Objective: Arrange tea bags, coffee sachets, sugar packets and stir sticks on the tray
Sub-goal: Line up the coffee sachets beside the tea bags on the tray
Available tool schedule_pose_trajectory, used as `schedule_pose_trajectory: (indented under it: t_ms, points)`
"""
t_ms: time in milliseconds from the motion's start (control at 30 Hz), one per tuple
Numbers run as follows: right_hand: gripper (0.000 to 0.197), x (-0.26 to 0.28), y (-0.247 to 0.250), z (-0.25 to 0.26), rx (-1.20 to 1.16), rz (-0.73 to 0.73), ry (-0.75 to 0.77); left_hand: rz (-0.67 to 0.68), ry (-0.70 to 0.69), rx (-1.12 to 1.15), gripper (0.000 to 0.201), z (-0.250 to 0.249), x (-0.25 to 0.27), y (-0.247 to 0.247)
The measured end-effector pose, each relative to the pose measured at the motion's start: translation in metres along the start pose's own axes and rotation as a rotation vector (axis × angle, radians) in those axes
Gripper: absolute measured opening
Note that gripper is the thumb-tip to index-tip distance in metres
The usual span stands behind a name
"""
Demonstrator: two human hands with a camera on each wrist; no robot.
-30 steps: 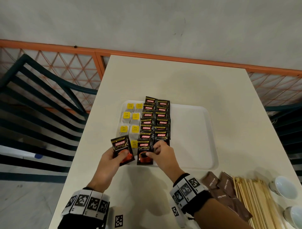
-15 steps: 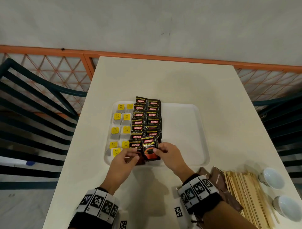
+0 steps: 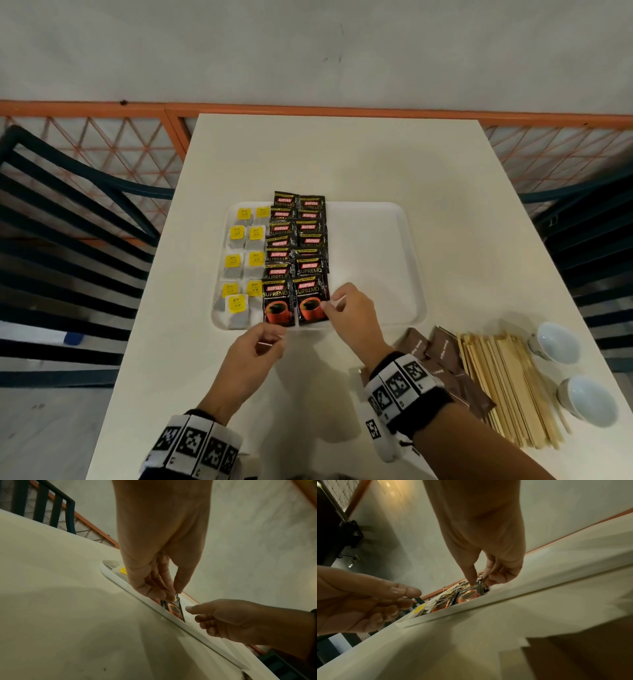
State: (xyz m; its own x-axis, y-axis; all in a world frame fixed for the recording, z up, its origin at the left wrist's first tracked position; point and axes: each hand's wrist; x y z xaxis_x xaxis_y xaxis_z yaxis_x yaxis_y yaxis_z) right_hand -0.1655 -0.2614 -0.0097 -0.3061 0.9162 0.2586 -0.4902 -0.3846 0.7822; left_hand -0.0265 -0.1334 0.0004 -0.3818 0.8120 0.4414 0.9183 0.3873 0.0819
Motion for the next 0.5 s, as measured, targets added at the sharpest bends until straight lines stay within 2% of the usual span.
schedule_pose_trajectory:
  t_ms: [200, 367, 433, 500]
  points:
    - [0.009, 0.044, 0.034, -0.026, 0.004, 0.048, 0.048, 0.106, -0.051, -0.147, 0.013, -0.007, 0.009, -0.036]
    - [0.004, 0.085, 0.064, -0.08, 0.077, 0.02, 0.045, 0.315, -0.155, -0.344, 0.019, -0.013, 0.014, -0.088]
    - [0.004, 0.102, 0.076, -0.103, 0.132, -0.002, 0.007, 0.398, -0.17, -0.498, 0.034, -0.011, 0.015, -0.11]
    - [0.019, 0.12, 0.085, -0.123, 0.208, -0.019, -0.045, 0.453, -0.122, -0.688, 0.064, -0.007, 0.015, -0.127]
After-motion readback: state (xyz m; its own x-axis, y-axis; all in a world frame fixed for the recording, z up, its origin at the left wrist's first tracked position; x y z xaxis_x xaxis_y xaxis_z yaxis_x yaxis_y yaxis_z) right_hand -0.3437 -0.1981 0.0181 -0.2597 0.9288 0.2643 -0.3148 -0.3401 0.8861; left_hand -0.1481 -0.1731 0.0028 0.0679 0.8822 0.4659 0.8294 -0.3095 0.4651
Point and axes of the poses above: each hand's wrist, its own x-axis away from the middle knuckle, its own y-axis out of the back of the hand, z = x × y, and after that the axes turned 11 degrees about x, right-handed
